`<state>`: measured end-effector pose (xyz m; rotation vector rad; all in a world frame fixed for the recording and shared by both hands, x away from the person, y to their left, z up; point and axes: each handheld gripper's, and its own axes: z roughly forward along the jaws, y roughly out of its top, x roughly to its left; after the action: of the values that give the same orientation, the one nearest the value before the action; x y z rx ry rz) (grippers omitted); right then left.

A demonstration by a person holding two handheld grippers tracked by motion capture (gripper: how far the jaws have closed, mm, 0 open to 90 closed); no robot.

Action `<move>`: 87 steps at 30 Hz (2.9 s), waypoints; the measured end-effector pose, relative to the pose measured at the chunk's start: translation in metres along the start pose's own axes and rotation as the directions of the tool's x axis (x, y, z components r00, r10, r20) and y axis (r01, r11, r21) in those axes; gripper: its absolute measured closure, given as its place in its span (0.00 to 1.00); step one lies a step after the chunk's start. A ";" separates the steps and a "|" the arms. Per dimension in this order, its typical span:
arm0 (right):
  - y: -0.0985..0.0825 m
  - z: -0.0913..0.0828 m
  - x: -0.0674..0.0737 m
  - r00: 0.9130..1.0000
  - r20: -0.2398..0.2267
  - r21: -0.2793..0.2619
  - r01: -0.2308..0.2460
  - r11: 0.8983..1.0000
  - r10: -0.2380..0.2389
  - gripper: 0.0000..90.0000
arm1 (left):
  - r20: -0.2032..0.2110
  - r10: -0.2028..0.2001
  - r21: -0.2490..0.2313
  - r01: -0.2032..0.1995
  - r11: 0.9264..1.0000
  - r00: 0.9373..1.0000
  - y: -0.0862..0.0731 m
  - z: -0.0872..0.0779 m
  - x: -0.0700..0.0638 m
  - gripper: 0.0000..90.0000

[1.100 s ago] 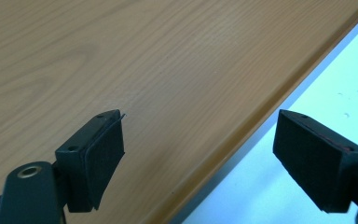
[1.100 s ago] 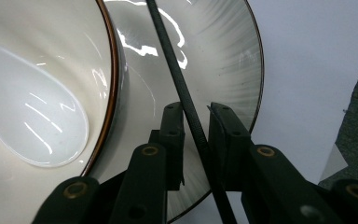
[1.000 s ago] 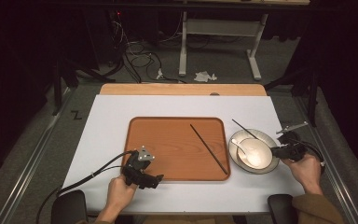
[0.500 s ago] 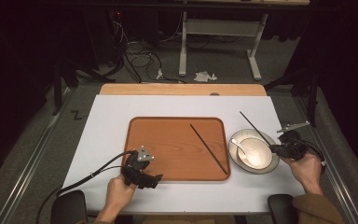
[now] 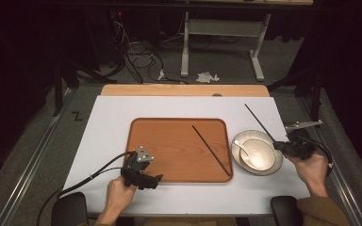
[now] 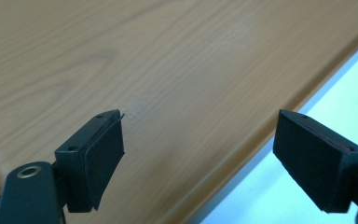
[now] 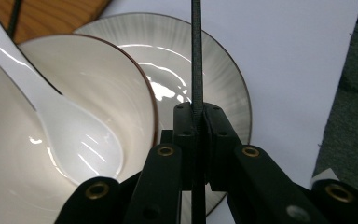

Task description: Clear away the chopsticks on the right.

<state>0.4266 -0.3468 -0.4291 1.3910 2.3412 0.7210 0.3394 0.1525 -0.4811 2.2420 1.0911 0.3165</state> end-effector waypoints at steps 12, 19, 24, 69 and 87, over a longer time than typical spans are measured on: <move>0.020 -0.031 0.038 0.979 -0.184 -0.156 0.055 0.986 -0.084 0.95 | 0.006 0.007 0.004 -0.007 1.000 1.000 0.000 0.000 0.000 0.18; 0.034 -0.025 0.087 0.952 -0.227 -0.147 0.174 0.974 -0.204 0.95 | 0.009 0.009 0.000 -0.009 1.000 1.000 0.000 -0.003 0.000 0.18; 0.038 -0.012 0.119 0.932 -0.261 -0.151 0.219 0.964 -0.252 0.95 | 0.007 0.011 0.003 -0.011 1.000 1.000 -0.001 -0.003 0.001 0.18; 0.022 0.073 0.186 0.921 -0.145 0.157 0.383 0.910 -0.362 0.91 | 0.027 0.009 0.009 -0.010 1.000 1.000 -0.003 -0.003 -0.002 0.18; 0.030 0.080 0.193 0.905 -0.207 0.094 0.395 0.914 -0.370 0.97 | 0.034 0.007 0.029 -0.008 1.000 0.999 -0.004 0.003 -0.004 0.18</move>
<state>0.3976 -0.1447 -0.4813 0.8897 2.7412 0.6053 0.3359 0.1502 -0.4854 2.2692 1.0769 0.2666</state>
